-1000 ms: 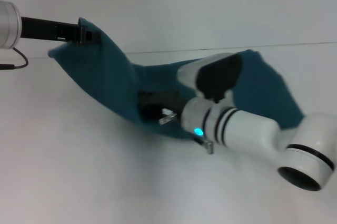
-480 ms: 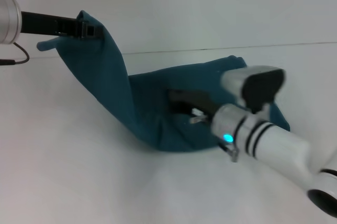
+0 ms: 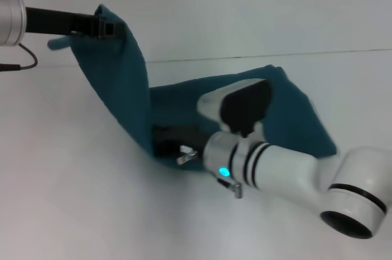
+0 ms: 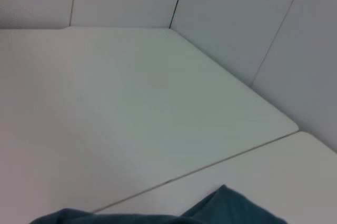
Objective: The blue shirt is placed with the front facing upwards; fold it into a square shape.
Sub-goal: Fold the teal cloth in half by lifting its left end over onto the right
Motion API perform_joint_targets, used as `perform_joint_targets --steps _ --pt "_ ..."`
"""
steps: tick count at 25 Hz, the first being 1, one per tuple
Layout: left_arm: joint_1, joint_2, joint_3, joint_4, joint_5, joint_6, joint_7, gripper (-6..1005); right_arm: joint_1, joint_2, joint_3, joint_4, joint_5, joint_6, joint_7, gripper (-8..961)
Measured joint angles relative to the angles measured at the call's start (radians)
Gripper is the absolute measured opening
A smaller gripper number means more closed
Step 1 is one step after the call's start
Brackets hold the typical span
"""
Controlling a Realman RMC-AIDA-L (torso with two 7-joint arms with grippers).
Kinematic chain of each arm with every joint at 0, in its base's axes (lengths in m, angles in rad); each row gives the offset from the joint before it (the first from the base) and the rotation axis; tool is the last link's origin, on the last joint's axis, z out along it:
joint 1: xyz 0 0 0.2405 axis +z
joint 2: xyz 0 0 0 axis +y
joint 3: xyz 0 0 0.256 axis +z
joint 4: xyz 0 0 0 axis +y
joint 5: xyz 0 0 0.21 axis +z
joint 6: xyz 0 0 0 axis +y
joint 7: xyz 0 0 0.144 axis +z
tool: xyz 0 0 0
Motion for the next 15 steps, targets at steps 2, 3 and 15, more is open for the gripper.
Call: perform_joint_targets --steps 2,3,15 --pt "0.0 0.0 0.001 0.009 -0.013 0.0 0.0 62 0.018 0.002 0.003 0.021 -0.028 0.004 0.002 41" --pt "0.0 -0.001 0.002 0.012 -0.014 0.0 0.0 62 0.025 0.002 0.006 0.028 -0.04 0.007 0.002 41" --pt "0.002 -0.016 0.009 0.01 -0.017 0.0 0.013 63 -0.234 -0.026 0.071 -0.141 -0.056 -0.33 0.043 49"
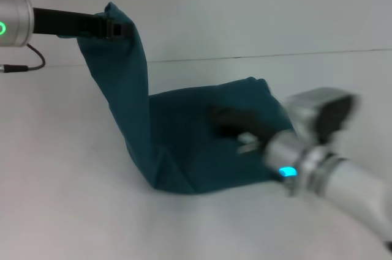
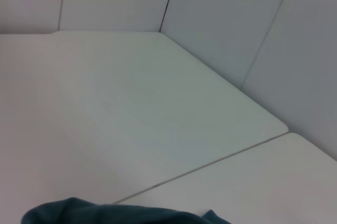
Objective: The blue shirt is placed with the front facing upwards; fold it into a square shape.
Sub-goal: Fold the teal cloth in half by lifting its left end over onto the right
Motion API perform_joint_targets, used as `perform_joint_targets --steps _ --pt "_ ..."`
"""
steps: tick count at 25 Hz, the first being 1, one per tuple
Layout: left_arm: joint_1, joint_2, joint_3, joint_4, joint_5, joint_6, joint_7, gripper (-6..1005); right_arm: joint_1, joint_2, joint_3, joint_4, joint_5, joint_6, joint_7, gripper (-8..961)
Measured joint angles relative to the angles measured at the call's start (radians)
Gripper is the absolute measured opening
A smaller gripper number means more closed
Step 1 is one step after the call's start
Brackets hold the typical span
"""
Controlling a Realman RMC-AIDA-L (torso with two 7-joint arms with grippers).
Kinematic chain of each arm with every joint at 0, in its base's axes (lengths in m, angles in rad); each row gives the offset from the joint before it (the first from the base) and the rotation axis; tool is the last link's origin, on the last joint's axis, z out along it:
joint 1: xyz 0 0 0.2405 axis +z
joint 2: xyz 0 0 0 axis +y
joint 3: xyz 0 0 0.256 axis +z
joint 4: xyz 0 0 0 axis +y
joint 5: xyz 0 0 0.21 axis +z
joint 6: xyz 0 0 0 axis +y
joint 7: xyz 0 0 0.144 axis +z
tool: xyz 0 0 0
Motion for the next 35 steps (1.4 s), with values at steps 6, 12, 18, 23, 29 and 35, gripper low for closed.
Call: perform_joint_targets --steps 6,12,18,23,29,35 --pt "0.0 -0.04 0.009 -0.014 -0.024 -0.005 0.039 63 -0.124 -0.005 0.11 -0.284 0.014 -0.189 0.191 53" --pt "0.008 -0.048 0.075 -0.103 -0.113 -0.069 0.062 62 -0.154 -0.008 0.127 -0.457 0.079 -0.2 0.3 56" --pt "0.023 -0.049 0.239 -0.21 -0.215 -0.231 0.072 63 -0.172 -0.014 0.128 -0.5 0.104 -0.199 0.329 60" --pt "0.019 -0.054 0.405 -0.309 -0.33 -0.383 0.114 63 -0.174 -0.014 0.128 -0.502 0.106 -0.191 0.324 64" --pt "-0.002 -0.055 0.593 -0.412 -0.462 -0.558 0.157 62 -0.176 -0.015 0.128 -0.502 0.107 -0.184 0.323 67" --pt "-0.027 -0.056 0.749 -0.491 -0.605 -0.704 0.218 63 -0.181 -0.015 0.126 -0.501 0.107 -0.18 0.324 71"
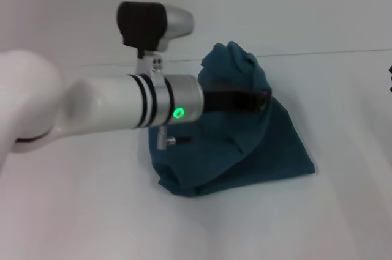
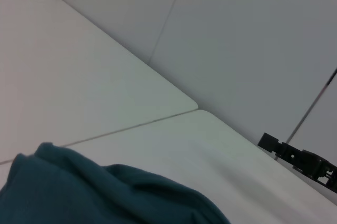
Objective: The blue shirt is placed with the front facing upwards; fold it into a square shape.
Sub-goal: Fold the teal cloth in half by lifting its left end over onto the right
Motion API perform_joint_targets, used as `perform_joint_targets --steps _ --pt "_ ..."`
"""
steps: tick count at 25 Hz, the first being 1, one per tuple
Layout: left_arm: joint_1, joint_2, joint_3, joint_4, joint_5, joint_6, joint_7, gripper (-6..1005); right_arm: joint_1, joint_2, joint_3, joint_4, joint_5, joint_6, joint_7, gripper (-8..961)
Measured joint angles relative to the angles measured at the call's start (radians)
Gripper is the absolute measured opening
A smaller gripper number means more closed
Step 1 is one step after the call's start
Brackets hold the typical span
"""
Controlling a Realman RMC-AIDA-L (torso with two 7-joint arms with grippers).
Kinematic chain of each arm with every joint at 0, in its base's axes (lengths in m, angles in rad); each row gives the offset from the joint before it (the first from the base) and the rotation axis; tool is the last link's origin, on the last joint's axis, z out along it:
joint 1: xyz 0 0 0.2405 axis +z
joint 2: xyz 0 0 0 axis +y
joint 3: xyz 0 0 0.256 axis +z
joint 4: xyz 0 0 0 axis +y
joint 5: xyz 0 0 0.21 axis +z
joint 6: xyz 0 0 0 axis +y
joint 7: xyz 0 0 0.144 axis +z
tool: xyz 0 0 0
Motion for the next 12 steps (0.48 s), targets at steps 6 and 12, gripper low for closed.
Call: perform_joint_targets --steps 6,12 --pt "-0.032 0.0 0.153 -0.081 -0.195 -0.131 0.11 62 -0.004 0.0 -0.004 0.005 0.0 0.01 0.0 75" --pt "-0.04 0.0 0.253 -0.087 -0.354 -0.175 0.269 81 -0.005 0.0 -0.008 0.01 -0.005 0.029 0.007 79"
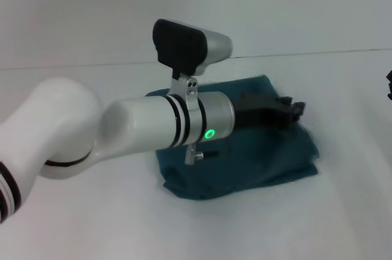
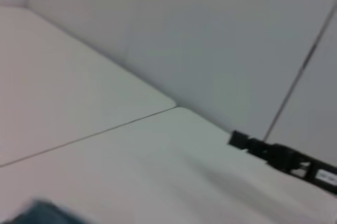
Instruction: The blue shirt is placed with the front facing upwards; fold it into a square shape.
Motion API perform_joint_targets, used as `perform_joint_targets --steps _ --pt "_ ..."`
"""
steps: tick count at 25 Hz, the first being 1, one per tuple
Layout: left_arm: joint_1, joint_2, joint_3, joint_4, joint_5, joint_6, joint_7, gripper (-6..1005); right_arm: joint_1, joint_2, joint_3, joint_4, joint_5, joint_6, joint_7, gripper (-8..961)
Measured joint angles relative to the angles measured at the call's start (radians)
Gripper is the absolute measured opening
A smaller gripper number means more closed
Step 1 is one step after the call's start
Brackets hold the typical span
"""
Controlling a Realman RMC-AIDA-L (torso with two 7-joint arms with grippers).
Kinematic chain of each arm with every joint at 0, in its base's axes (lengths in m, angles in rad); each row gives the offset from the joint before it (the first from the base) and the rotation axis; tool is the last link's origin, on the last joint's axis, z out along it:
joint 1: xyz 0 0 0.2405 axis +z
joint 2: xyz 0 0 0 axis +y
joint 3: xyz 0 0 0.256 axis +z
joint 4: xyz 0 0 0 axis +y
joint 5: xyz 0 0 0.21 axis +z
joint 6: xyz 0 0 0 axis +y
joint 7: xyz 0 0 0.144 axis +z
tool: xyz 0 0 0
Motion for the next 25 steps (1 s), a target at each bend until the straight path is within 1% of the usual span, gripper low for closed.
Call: perform_joint_targets --steps 2,6,8,12,15,16,17,18,19,22,24,25 --pt "-0.001 0.0 0.007 0.003 -0.024 0.0 0.022 93 0.0 0.0 -0.001 0.0 -0.001 0.004 0.001 80" --pt "0.017 0.0 0.002 0.028 -0.028 0.007 0.055 228 0.0 0.001 -0.001 0.0 0.001 0.007 0.001 83" --pt "0.048 0.0 -0.018 0.052 -0.028 0.008 0.094 296 -0.002 0.0 -0.001 -0.004 0.001 -0.004 0.001 84" --pt "0.118 0.0 -0.055 0.096 -0.029 0.01 0.221 478 -0.009 -0.002 -0.007 -0.011 -0.002 -0.062 0.004 87" --pt "0.19 0.0 -0.1 0.163 -0.032 0.03 0.336 607 -0.014 -0.004 -0.047 -0.032 -0.003 -0.121 0.018 88" --pt "0.223 0.0 -0.126 0.19 -0.037 0.06 0.391 649 -0.015 -0.004 -0.076 -0.049 -0.004 -0.143 0.036 89" --pt "0.239 0.001 -0.148 0.202 -0.041 0.093 0.418 691 -0.018 -0.005 -0.115 -0.072 -0.005 -0.162 0.063 90" --pt "0.261 0.003 -0.189 0.215 -0.045 0.15 0.453 733 -0.021 -0.005 -0.15 -0.093 -0.006 -0.177 0.085 90" --pt "0.27 0.005 -0.226 0.215 -0.047 0.209 0.47 751 -0.025 -0.006 -0.221 -0.13 -0.006 -0.202 0.12 91" --pt "0.299 0.012 -0.403 0.192 -0.04 0.444 0.531 803 -0.038 -0.008 -0.424 -0.281 -0.038 -0.281 0.241 93" --pt "0.303 0.024 -0.489 0.165 -0.008 0.529 0.528 838 -0.04 -0.009 -0.532 -0.397 -0.107 -0.343 0.345 94" --pt "0.303 0.032 -0.516 0.154 0.018 0.556 0.518 856 -0.04 -0.009 -0.582 -0.457 -0.153 -0.378 0.401 95"
